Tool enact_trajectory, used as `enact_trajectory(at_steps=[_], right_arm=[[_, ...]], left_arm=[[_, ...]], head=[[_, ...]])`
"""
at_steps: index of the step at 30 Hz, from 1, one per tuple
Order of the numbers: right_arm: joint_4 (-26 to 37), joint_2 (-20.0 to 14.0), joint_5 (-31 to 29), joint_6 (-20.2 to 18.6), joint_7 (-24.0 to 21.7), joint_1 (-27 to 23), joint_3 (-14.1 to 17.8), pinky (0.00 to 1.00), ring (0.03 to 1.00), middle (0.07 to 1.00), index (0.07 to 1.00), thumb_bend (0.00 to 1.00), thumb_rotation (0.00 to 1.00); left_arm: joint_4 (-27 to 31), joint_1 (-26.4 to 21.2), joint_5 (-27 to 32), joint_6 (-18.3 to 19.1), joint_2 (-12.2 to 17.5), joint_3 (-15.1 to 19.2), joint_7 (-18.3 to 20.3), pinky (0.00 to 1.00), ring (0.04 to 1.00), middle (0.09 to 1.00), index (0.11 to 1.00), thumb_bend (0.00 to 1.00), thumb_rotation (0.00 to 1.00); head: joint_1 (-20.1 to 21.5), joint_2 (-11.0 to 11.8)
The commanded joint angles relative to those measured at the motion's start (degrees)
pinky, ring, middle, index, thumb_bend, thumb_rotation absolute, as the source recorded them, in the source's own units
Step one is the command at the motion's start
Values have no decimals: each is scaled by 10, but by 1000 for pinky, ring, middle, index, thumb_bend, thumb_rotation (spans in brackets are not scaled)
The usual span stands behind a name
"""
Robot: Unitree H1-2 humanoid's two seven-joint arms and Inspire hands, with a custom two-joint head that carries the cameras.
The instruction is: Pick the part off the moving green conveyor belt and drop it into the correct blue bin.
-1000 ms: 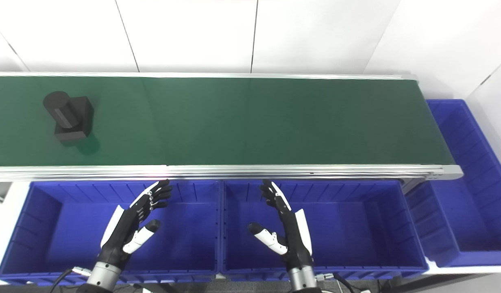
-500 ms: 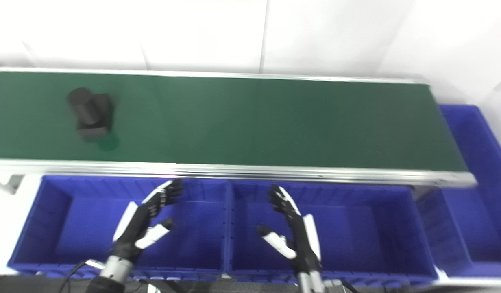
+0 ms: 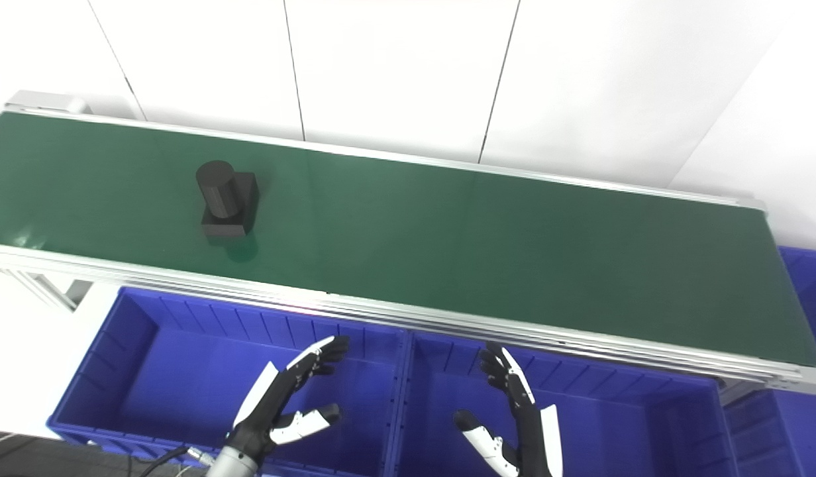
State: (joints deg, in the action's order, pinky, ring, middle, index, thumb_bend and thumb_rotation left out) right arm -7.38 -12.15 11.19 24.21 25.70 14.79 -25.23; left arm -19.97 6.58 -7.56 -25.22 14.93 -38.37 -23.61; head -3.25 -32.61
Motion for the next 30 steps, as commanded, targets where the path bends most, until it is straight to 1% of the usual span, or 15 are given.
enact_trajectory(at_steps=[1, 3, 4, 7, 8, 9, 12, 14, 18, 20, 23, 25, 26, 29, 30], right_arm=[[34, -6, 17, 27, 27, -3, -5, 825, 805, 822, 863, 835, 771], [51, -8, 32, 27, 40, -1, -6, 829, 804, 816, 859, 839, 775], [60, -9, 40, 27, 46, 0, -5, 804, 782, 796, 857, 857, 808], [88, -13, 65, 27, 70, -6, -5, 771, 774, 786, 842, 863, 809], [93, -13, 72, 27, 78, -9, -4, 753, 761, 777, 832, 881, 814], [104, -16, 70, 27, 74, -14, -4, 744, 755, 772, 827, 891, 817], [121, -22, 59, 27, 62, -24, -6, 749, 779, 784, 837, 924, 807], [142, -19, 55, 27, 46, -30, 2, 762, 786, 792, 844, 927, 786], [162, -5, 58, 26, 9, -50, 27, 747, 775, 803, 857, 931, 780], [167, 4, 59, 20, -16, -60, 42, 743, 777, 799, 852, 904, 739], [175, 10, 51, -5, -65, -82, 56, 753, 788, 806, 858, 863, 694], [179, 14, 46, -26, -97, -97, 64, 777, 816, 825, 871, 833, 651], [180, 16, 48, -42, -113, -108, 68, 781, 821, 829, 873, 829, 643], [172, 27, 58, -68, -147, -133, 81, 796, 834, 840, 884, 828, 644], [169, 30, 67, -84, -158, -144, 84, 786, 829, 835, 881, 823, 620]], left_arm=[[3, -15, -2, -17, 5, -9, -20, 784, 841, 864, 863, 798, 783], [1, -19, -1, -17, 9, -18, -30, 780, 838, 862, 860, 795, 779], [0, -20, -1, -17, 10, -22, -34, 777, 836, 859, 858, 796, 778], [-5, -26, -4, -17, 13, -35, -51, 770, 831, 855, 853, 795, 777], [-7, -28, -5, -17, 14, -39, -56, 767, 829, 855, 854, 794, 784], [-8, -29, -2, -17, 14, -40, -57, 765, 828, 855, 854, 794, 787], [-11, -31, 1, -17, 15, -45, -61, 766, 827, 853, 849, 796, 782], [-16, -36, -9, -17, 17, -54, -79, 768, 828, 852, 850, 780, 783], [-24, -44, -9, -17, 20, -66, -94, 769, 831, 853, 851, 783, 786], [-27, -46, -5, -17, 20, -69, -96, 777, 835, 854, 850, 791, 788], [-27, -48, 0, -17, 20, -71, -96, 779, 835, 853, 849, 792, 787], [-26, -46, 7, -17, 18, -67, -88, 774, 833, 853, 845, 797, 778], [-28, -46, 6, -17, 19, -69, -90, 774, 833, 853, 845, 799, 776], [-31, -48, -1, -17, 21, -75, -99, 780, 837, 858, 852, 792, 787], [-31, -48, -2, -17, 22, -77, -102, 784, 838, 858, 854, 791, 788]], head=[[3, 2], [4, 3], [6, 4], [10, 9], [10, 9], [12, 11], [14, 13], [18, 17], [24, 24], [26, 26], [28, 28], [31, 30], [35, 32], [40, 32], [45, 31]])
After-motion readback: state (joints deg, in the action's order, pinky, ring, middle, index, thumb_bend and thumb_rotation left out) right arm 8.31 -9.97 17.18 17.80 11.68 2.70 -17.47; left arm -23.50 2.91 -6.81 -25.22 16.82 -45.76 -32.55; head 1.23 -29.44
